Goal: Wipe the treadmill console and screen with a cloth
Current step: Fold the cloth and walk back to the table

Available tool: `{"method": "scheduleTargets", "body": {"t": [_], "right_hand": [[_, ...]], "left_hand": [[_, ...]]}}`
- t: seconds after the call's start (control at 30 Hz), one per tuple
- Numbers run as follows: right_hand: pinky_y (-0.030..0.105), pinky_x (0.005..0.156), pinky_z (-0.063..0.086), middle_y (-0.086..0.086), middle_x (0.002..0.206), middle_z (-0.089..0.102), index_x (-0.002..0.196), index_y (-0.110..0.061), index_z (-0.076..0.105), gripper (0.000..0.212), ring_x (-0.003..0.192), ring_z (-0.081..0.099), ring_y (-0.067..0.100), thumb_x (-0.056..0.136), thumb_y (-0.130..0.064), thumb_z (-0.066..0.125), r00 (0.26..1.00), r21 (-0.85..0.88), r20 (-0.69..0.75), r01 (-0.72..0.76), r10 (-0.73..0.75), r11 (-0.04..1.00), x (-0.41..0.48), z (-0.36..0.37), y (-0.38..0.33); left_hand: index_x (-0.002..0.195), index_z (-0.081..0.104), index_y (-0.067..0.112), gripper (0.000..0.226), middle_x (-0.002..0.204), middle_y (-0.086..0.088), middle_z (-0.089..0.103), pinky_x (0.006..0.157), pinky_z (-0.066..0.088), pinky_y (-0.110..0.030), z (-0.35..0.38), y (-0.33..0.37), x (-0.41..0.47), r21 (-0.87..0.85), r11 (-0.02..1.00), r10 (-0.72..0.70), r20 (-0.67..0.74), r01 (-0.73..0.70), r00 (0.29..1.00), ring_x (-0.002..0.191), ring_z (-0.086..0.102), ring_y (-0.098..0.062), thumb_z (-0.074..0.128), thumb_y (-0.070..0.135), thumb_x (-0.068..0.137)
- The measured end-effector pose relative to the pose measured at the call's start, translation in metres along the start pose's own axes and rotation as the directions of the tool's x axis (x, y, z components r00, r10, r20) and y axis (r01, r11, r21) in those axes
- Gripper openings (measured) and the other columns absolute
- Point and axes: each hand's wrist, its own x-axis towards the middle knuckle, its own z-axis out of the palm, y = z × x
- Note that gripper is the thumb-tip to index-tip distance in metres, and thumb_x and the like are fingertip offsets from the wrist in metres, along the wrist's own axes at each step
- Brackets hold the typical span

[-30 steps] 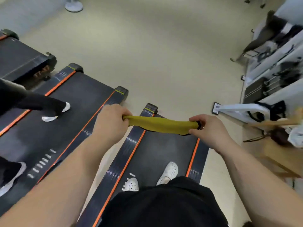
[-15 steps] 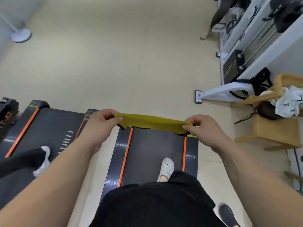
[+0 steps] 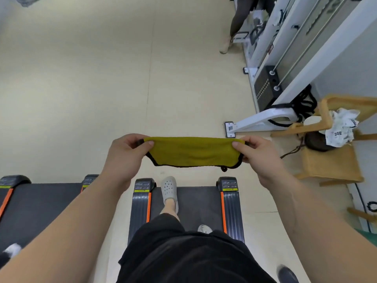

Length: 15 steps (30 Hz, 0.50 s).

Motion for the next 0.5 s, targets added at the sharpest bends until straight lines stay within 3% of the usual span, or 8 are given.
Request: {"method": "scheduleTargets", "body": {"t": [0.07, 0.2, 0.37, 0.5], "right_hand": [[0.021, 0.063, 0.055, 0.004, 0.085, 0.073, 0.098, -0.004, 0.071, 0.007, 0.074, 0.068, 0.008, 0.095, -0.010, 0.070, 0.999, 0.020, -0.043, -0.015, 0.015, 1.000, 0.025, 0.005, -0.010], [0.044, 0.080, 0.059, 0.006, 0.088, 0.072, 0.097, -0.010, 0.072, 0.004, 0.084, 0.066, 0.020, 0.096, -0.013, 0.070, 0.988, 0.066, -0.132, -0.072, 0.080, 0.995, 0.074, 0.020, -0.030], [0.044, 0.079, 0.062, 0.006, 0.089, 0.072, 0.100, -0.006, 0.072, 0.010, 0.083, 0.068, 0.021, 0.096, -0.014, 0.070, 0.966, 0.093, -0.233, -0.096, 0.116, 0.991, 0.123, 0.038, -0.054], [0.044, 0.077, 0.063, 0.011, 0.092, 0.069, 0.105, 0.002, 0.069, 0.018, 0.082, 0.066, 0.023, 0.097, -0.014, 0.069, 0.947, 0.118, -0.292, -0.107, 0.137, 0.987, 0.161, 0.040, -0.064]], "left_hand": [[0.093, 0.076, 0.011, 0.006, 0.098, -0.015, 0.076, 0.100, 0.054, -0.055, 0.004, 0.005, 0.038, -0.021, 1.000, -0.012, 0.026, 0.013, 1.000, 0.101, 0.071, -0.034, 0.072, 0.012, 0.090], [0.088, 0.074, 0.009, 0.004, 0.094, -0.016, 0.076, 0.096, 0.058, -0.052, 0.013, 0.022, 0.116, -0.028, 0.999, -0.043, 0.113, 0.046, 0.993, 0.096, 0.073, -0.033, 0.071, 0.010, 0.091], [0.090, 0.071, 0.006, 0.008, 0.090, -0.014, 0.073, 0.086, 0.062, -0.047, 0.027, 0.052, 0.198, 0.025, 0.999, -0.046, 0.293, 0.040, 0.955, 0.083, 0.071, -0.026, 0.068, 0.010, 0.094], [0.093, 0.069, 0.002, 0.010, 0.093, -0.013, 0.071, 0.082, 0.062, -0.044, 0.052, 0.073, 0.248, 0.025, 0.999, -0.034, 0.371, 0.026, 0.928, 0.087, 0.069, -0.024, 0.067, 0.012, 0.095]]}}
